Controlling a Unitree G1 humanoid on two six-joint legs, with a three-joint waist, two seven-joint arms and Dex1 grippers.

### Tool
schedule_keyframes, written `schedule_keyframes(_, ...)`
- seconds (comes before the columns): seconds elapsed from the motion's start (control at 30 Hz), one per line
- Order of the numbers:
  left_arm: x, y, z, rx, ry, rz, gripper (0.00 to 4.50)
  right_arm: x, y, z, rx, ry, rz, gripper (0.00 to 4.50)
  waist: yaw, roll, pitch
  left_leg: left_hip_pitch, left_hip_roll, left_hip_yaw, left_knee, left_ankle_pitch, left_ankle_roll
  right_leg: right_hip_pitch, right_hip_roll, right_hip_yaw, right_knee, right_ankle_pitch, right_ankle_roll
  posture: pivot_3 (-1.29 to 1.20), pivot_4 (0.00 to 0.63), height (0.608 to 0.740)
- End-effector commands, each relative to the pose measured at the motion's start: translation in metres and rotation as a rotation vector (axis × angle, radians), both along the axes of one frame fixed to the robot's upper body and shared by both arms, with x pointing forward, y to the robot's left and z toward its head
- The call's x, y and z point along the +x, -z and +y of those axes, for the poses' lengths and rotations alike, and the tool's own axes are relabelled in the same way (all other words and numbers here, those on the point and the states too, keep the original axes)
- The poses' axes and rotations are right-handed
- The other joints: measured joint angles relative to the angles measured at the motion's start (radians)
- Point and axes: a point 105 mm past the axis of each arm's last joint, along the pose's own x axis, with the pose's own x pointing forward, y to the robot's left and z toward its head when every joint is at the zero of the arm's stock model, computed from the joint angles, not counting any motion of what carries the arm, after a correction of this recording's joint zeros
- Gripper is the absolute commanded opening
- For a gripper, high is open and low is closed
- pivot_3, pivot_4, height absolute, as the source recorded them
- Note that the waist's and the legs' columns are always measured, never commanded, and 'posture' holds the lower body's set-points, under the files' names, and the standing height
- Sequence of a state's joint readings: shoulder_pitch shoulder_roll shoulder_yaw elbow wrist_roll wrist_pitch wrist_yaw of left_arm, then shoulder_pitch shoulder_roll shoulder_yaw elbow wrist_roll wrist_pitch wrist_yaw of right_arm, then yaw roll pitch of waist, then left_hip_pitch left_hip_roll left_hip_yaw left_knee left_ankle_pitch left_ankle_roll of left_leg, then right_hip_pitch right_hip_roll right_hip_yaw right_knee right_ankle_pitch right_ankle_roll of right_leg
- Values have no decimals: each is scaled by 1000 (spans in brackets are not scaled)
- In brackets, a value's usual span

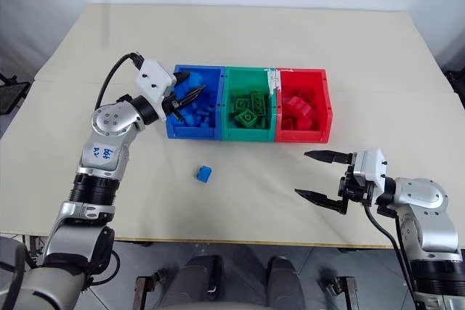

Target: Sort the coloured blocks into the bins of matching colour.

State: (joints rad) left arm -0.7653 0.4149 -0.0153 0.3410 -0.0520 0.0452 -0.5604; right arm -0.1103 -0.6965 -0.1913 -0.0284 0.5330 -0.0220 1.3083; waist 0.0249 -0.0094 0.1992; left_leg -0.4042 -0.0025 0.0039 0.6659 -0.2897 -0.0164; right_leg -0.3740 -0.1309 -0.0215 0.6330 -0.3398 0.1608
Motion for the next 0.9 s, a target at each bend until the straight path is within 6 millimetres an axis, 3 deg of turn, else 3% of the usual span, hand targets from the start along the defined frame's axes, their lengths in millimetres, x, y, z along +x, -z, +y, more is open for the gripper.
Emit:
schedule_keyframes(0.03,-2,-3,0,3,54,11,2528,2,-5,2,5,-3,-32,4500,-1,0,0,0,0,0,0,0,0,0,0,0,0,0,0,0,150,740)
schedule_keyframes(0.23,-14,0,14,42,64,-16,4362,4,-4,7,10,-21,-35,4500,-5,0,0,0,0,0,0,0,0,-1,0,0,1,0,0,0,150,740)
schedule_keyframes(0.27,-19,2,19,41,70,-20,4440,4,-3,8,11,-26,-33,4500,-7,0,0,0,0,0,0,0,0,-1,0,0,1,0,0,0,150,740)
schedule_keyframes(0.37,-44,8,37,39,118,-13,4440,7,-4,9,15,-33,-33,4500,-16,0,0,0,1,1,-1,0,0,-1,0,0,1,0,0,0,150,740)
schedule_keyframes(0.5,-96,24,73,74,207,27,4440,9,-6,7,15,-60,-35,4500,-31,0,0,0,1,0,-1,0,0,-1,0,0,1,0,0,0,150,740)
schedule_keyframes(0.63,-124,48,130,66,28,100,4440,12,-15,6,34,-86,-56,4500,-30,0,0,1,3,1,-2,0,0,-1,0,1,0,0,-1,0,150,740)
schedule_keyframes(0.8,-166,72,162,68,-66,194,4440,14,-17,4,18,-103,-54,4500,-25,0,0,1,4,1,-1,-1,1,0,-2,1,-4,0,-1,0,150,740)
schedule_keyframes(0.9,-182,80,169,60,-71,252,4440,16,-15,2,4,-103,-45,4500,-23,0,0,1,5,0,-1,-1,1,0,-3,0,-4,0,-1,0,150,740)
